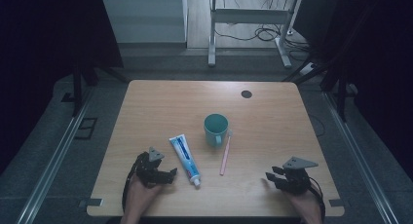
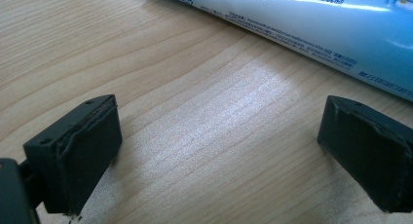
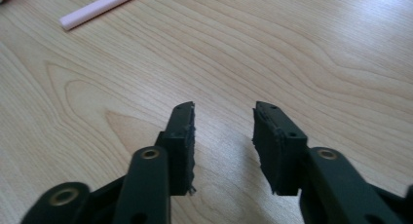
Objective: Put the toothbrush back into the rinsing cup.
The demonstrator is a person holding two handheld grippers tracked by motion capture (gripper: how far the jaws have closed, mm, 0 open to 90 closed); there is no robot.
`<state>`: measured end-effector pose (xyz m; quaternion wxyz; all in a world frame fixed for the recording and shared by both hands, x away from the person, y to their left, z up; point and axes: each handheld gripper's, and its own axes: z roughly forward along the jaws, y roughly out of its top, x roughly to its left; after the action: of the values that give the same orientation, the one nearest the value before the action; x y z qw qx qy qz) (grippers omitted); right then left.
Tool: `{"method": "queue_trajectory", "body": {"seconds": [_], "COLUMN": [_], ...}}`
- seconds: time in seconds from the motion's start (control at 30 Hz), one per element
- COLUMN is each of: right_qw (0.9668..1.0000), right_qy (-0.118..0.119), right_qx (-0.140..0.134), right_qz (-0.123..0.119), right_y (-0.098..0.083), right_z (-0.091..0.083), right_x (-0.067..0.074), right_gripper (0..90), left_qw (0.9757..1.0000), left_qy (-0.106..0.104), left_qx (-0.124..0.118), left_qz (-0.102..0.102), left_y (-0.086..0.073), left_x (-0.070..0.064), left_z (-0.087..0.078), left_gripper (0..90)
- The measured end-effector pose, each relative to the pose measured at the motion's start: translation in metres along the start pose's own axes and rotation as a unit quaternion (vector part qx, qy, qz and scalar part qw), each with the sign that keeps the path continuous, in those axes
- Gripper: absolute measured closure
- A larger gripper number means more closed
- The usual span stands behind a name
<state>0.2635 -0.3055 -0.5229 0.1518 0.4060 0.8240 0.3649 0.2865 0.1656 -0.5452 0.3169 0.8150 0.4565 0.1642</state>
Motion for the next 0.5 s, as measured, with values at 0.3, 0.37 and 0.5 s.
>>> {"method": "queue_trajectory", "body": {"seconds": [0.3, 0.37, 0.5], "right_qw": [0.9999, 0.9999, 0.9997], "right_qy": [0.013, 0.014, 0.021], "right_qx": [0.002, 0.002, 0.004], "right_qz": [-0.003, -0.005, -0.007], "right_y": [0.007, 0.008, 0.013], "right_z": [0.0, 0.0, 0.001], "right_x": [0.002, 0.002, 0.003], "right_gripper": [78.2, 80.2, 86.8], "left_qw": [1.0, 1.0, 1.0], "left_qy": [0.0, 0.0, 0.0], "left_qx": [0.0, 0.0, -0.001], "left_qz": [0.0, 0.0, -0.001], "left_y": [0.0, 0.0, 0.0], "left_x": [0.0, 0.0, 0.0], "left_z": [0.0, 0.0, 0.0], "left_gripper": [2.3, 2.3, 2.4]}}
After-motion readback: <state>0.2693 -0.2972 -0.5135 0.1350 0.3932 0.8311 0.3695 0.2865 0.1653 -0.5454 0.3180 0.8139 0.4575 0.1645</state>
